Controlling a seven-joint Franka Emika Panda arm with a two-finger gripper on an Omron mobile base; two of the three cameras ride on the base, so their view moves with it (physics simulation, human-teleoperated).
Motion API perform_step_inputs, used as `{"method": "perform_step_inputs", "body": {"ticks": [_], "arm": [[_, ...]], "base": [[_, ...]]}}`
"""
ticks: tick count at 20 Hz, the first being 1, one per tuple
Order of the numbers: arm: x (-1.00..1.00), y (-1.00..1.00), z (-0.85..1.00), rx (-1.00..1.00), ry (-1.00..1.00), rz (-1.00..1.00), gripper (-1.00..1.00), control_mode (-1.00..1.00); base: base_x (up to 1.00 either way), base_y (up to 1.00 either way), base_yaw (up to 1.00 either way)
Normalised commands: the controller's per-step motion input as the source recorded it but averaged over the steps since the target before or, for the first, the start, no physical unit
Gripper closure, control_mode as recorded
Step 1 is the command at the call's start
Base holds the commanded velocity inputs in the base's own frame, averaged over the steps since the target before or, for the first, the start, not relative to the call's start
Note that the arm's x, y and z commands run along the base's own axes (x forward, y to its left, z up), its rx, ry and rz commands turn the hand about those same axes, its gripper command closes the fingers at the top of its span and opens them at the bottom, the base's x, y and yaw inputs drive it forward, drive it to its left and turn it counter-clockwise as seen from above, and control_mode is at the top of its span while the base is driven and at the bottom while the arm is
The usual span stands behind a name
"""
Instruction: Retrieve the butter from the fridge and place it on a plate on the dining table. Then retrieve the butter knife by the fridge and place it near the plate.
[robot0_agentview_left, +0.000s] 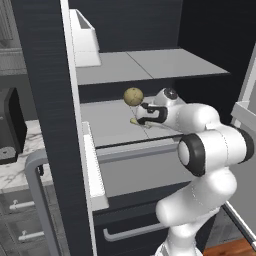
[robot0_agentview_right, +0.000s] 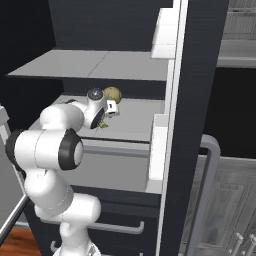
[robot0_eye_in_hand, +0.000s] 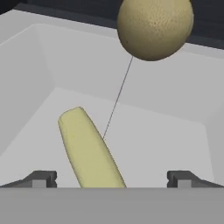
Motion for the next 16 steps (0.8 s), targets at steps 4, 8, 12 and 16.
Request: {"method": "perform_step_inputs", "body": {"ticks": [4,8,12,16], "arm": [[-0.01,0.33,-0.16,0.00,0.00,0.00,-1.00,-1.00],[0.00,0.17,-0.04,0.00,0.00,0.00,-1.00,-1.00],[0.01,-0.02,-0.13,0.00,0.05,0.00,-1.00,-1.00],[0.10,0.00,-0.17,0.00,0.03,0.00,-1.00,-1.00]], "base": [[0.00,0.00,0.00],[0.00,0.00,0.00],[0.00,0.00,0.00],[0.00,0.00,0.00]]}}
